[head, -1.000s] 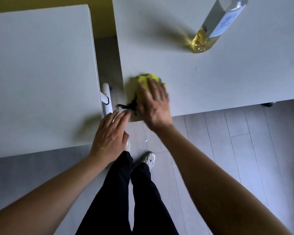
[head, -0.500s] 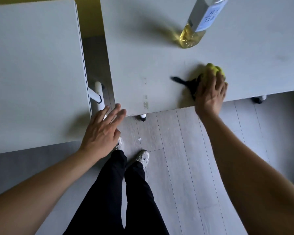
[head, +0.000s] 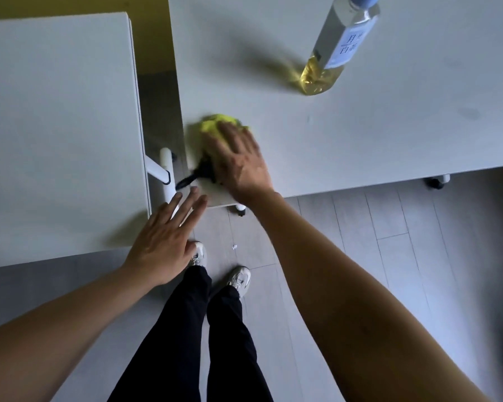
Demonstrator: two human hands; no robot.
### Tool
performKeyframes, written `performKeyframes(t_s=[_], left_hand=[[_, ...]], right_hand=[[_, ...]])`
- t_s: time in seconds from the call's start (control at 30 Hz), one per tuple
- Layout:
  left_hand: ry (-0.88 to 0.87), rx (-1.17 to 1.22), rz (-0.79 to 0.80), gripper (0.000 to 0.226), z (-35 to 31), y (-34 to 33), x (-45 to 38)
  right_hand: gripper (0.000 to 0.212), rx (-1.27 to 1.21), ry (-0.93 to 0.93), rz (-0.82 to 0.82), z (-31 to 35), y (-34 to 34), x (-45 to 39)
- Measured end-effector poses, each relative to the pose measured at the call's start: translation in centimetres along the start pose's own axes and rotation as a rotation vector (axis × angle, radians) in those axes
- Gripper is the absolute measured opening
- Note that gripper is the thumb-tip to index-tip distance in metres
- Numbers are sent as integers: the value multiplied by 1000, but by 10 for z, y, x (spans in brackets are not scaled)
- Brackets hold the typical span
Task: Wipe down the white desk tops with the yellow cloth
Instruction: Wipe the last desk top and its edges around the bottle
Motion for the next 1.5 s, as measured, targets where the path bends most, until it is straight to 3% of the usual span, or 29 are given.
performKeyframes(t_s=[0.17, 0.3, 0.37, 0.57, 0.67, 0.77, 0.93, 1.1, 1.33, 1.43, 1.5], left_hand=[[2, 51, -1, 93, -2, -4, -1], [6, 69, -23, 99, -2, -7, -2], [22, 77, -22, 100, -4, -9, -2], [-24, 14, -130, 91, -6, -6, -3], [-19, -49, -160, 80, -12, -2, -9], [19, -43, -189, 59, -16, 5, -17], [22, 20, -230, 46, -22, 5, -23], [57, 137, -264, 39, -17, 13, -36], [-9, 172, -303, 34, -6, 26, -51], [25, 182, -321, 33, -2, 31, -61], [47, 175, -332, 35, 2, 36, -69]], right_hand=[[60, 62, -495, -211, -131, 61, 36], [64, 9, -744, -300, -141, 78, 41], [73, -23, -684, -241, -111, 63, 25], [60, -52, -84, 78, 26, -2, -27], [56, -6, 57, 71, 26, -7, -29], [55, -15, -119, -61, -24, 7, -10], [58, 78, -498, -264, -152, 60, 40], [63, 49, -746, -337, -146, 74, 45], [57, -68, -204, -46, -17, 5, -32], [57, -54, 8, 5, -11, 3, -54], [58, -18, 24, 13, -26, 5, -59]])
Point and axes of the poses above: each hand's wrist, its own x-axis away from the middle knuckle, its own y-axis out of the back of the hand, z = x × y, the point moved 2 cm from there along -x, towards the middle knuckle
